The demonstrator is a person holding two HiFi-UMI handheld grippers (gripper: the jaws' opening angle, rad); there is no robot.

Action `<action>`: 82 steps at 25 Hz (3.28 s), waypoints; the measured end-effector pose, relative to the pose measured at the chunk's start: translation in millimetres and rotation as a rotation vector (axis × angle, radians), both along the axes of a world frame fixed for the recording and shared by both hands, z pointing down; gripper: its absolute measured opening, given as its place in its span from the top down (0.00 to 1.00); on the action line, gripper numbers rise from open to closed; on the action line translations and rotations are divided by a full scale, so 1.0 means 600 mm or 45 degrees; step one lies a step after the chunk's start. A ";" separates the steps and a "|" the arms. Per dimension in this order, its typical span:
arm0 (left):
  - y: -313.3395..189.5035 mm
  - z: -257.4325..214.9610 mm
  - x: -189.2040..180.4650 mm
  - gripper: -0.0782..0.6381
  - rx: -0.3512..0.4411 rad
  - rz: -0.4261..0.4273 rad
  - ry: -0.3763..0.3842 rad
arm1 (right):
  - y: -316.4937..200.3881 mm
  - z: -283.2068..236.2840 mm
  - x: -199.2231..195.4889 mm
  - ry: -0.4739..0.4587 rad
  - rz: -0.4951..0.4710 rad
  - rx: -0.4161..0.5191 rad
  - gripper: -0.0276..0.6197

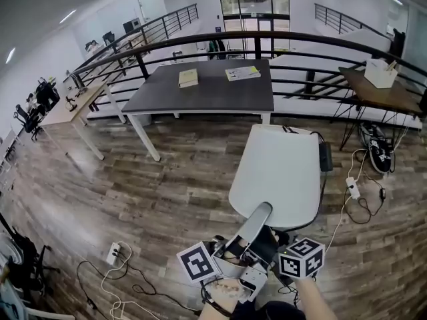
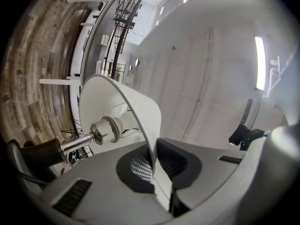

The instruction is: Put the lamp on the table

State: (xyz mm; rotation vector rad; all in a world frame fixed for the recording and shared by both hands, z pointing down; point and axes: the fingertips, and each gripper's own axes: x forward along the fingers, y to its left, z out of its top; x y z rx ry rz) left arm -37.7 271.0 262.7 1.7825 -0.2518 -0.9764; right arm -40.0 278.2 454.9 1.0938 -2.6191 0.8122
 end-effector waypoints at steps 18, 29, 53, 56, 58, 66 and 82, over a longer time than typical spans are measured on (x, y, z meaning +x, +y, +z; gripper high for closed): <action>-0.182 0.028 -0.007 0.87 -0.055 0.022 0.006 | -0.165 0.027 -0.007 0.002 0.017 -0.051 0.67; -0.342 0.039 0.023 0.87 -0.055 -0.031 0.004 | -0.327 0.038 0.023 0.004 -0.037 -0.051 0.67; -0.715 0.025 0.075 0.87 -0.029 -0.150 0.011 | -0.709 0.025 0.076 0.013 -0.158 -0.021 0.67; -0.735 0.027 0.073 0.87 -0.036 -0.156 0.014 | -0.726 0.025 0.076 0.013 -0.158 -0.025 0.67; -0.744 0.028 0.073 0.87 -0.042 -0.158 0.016 | -0.732 0.026 0.074 0.005 -0.161 -0.033 0.67; -0.788 0.034 0.099 0.87 -0.072 -0.139 0.002 | -0.767 0.032 0.094 -0.011 -0.146 -0.069 0.67; -0.982 0.055 0.111 0.87 -0.085 -0.031 0.006 | -0.959 0.053 0.104 0.007 -0.045 -0.086 0.67</action>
